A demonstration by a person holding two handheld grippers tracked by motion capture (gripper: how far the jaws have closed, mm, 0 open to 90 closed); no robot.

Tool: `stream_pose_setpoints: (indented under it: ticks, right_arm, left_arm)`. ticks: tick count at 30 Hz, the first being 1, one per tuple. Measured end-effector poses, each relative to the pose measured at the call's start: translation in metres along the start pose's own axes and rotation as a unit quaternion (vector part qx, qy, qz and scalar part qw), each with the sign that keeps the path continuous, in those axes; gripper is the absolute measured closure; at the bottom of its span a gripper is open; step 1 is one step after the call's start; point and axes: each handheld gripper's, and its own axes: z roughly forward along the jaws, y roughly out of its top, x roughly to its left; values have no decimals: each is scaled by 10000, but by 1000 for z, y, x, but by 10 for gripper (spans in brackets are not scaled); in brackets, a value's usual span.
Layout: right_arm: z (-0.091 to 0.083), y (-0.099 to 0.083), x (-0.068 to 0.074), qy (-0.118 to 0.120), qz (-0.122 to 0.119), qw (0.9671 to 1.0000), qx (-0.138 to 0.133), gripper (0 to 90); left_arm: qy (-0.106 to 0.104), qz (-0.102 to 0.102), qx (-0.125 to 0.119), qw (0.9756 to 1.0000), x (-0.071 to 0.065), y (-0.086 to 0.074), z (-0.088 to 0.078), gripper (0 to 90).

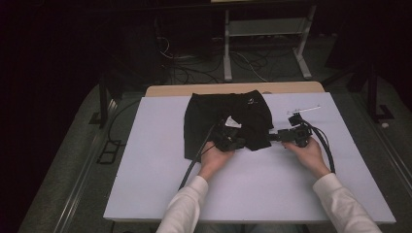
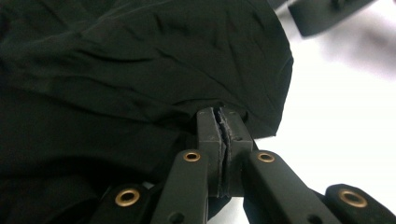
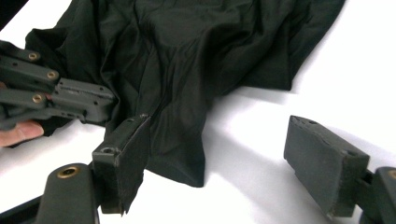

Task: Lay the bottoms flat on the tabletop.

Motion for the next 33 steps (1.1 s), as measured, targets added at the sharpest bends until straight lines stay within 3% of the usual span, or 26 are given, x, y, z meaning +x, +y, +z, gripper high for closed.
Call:
stream_pose_setpoints:
  ticks: [4,12,15,20,24,29,33]
  right_arm:
    - [1,-2,-1,77,16,10000,29,254]
    - [6,-5,4,352,31,9994,62,302]
    - [12,-7,11,641,83,9978,109,347]
    - [20,-9,24,784,-54,9968,160,425]
    - [28,-10,32,805,-104,9966,157,574]
    - [34,-8,37,751,-170,9964,361,868]
    - [17,-5,35,931,-195,9945,441,880]
  left_arm:
    - [-147,-180,-297,9993,1,-1,-17,880]
    - [-172,-218,-708,9971,-2,-2,-64,880]
    - [-116,-252,-740,9969,2,-7,-71,879]
    - [-131,-517,-843,9950,12,-18,-77,879]
    - [-164,-693,-857,9938,18,-23,-75,879]
    - [-142,-707,-828,9940,21,-27,-74,879]
    - [-286,-643,-950,9930,15,-23,-80,879]
